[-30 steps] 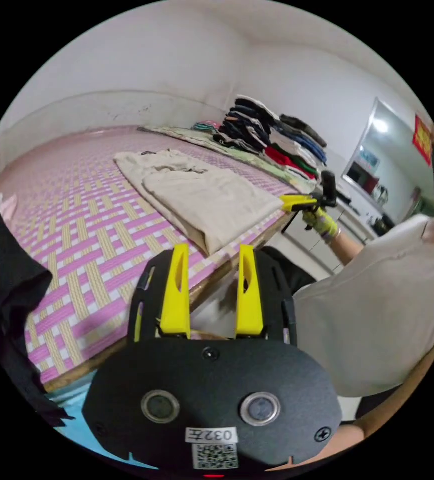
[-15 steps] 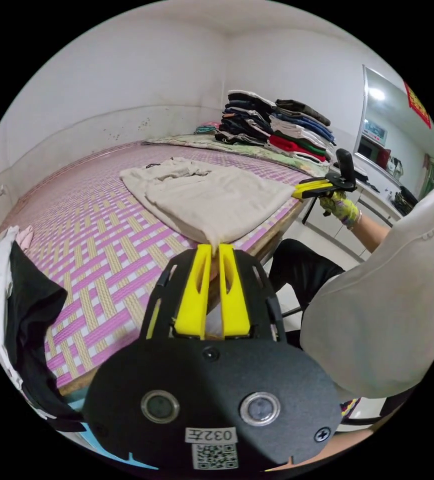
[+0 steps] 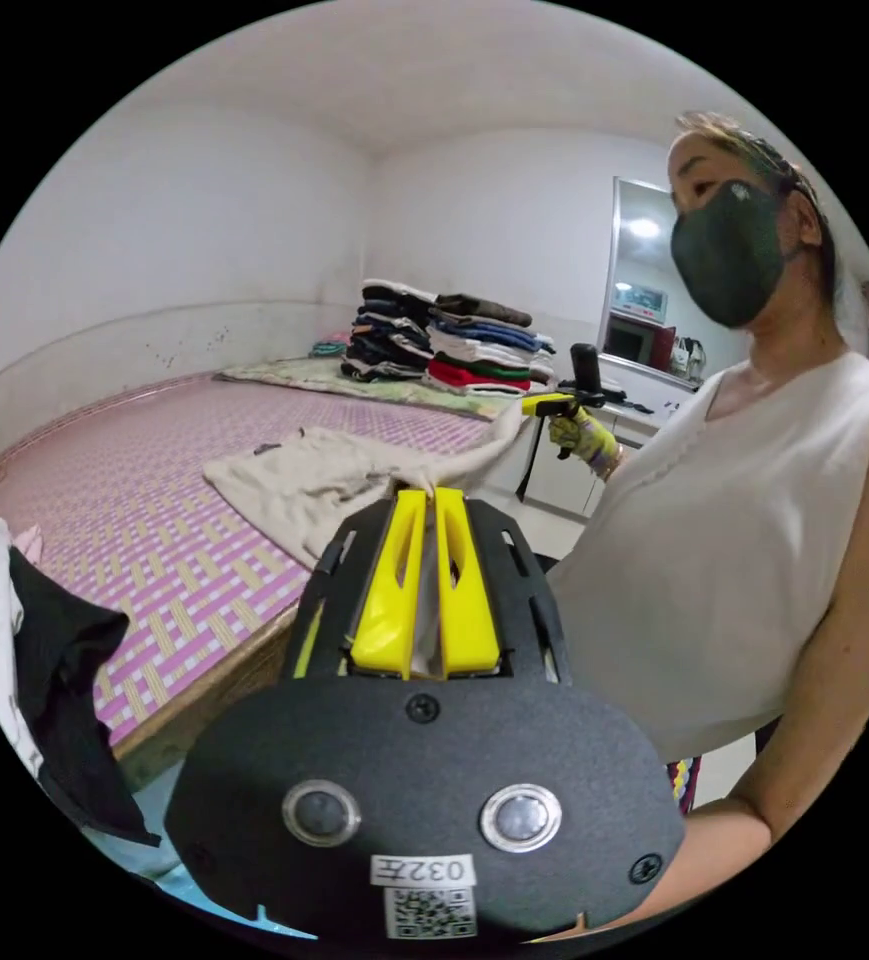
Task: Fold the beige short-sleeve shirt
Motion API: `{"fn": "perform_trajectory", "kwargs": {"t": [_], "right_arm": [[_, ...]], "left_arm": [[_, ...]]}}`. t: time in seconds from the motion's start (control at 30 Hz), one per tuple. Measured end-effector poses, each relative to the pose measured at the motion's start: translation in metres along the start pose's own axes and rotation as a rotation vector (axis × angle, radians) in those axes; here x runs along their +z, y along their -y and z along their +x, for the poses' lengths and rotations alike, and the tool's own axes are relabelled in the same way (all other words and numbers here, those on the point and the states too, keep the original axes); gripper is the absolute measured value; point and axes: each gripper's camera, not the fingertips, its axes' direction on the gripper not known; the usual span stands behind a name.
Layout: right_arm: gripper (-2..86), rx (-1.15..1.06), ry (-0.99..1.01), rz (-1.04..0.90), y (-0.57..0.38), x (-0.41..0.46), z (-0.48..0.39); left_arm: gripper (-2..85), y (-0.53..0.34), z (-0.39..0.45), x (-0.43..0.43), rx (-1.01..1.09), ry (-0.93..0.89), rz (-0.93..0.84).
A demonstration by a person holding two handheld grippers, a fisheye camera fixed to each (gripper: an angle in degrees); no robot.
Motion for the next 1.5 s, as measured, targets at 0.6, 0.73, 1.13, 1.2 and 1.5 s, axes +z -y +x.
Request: {"fn": "perform_trajectory", "kwargs": {"t": [0.6,0.73,1.13,1.2,1.5], "right_arm": [[-0.8,0.554,0.181,-0.169,0.144,0.141,0.32],[0.1,0.552,0.147,-0.19,0.166,0.137,0.333],[-0.1,0.482,0.016,-0.324,0.213,0.16,0.334],[-0.6,0.458,-0.027,-0.392,0.221,0.174,0.335],[0.1,0.564,-0.029,-0.399,0.226,0.159,0.363]], "left_arm": [[-1.1,0.152,-0.355,0.138,-0.656,-0.108,-0.281],[-0.5,0.166,-0.373,0.125,-0.672,-0.187,-0.205],[0.5,0.225,-0.358,0.145,-0.606,-0.061,-0.252],[-0.2,0.233,-0.363,0.158,-0.615,0.008,-0.324],[1.2,0.213,-0.403,0.145,-0.806,0.084,-0.311]]}}
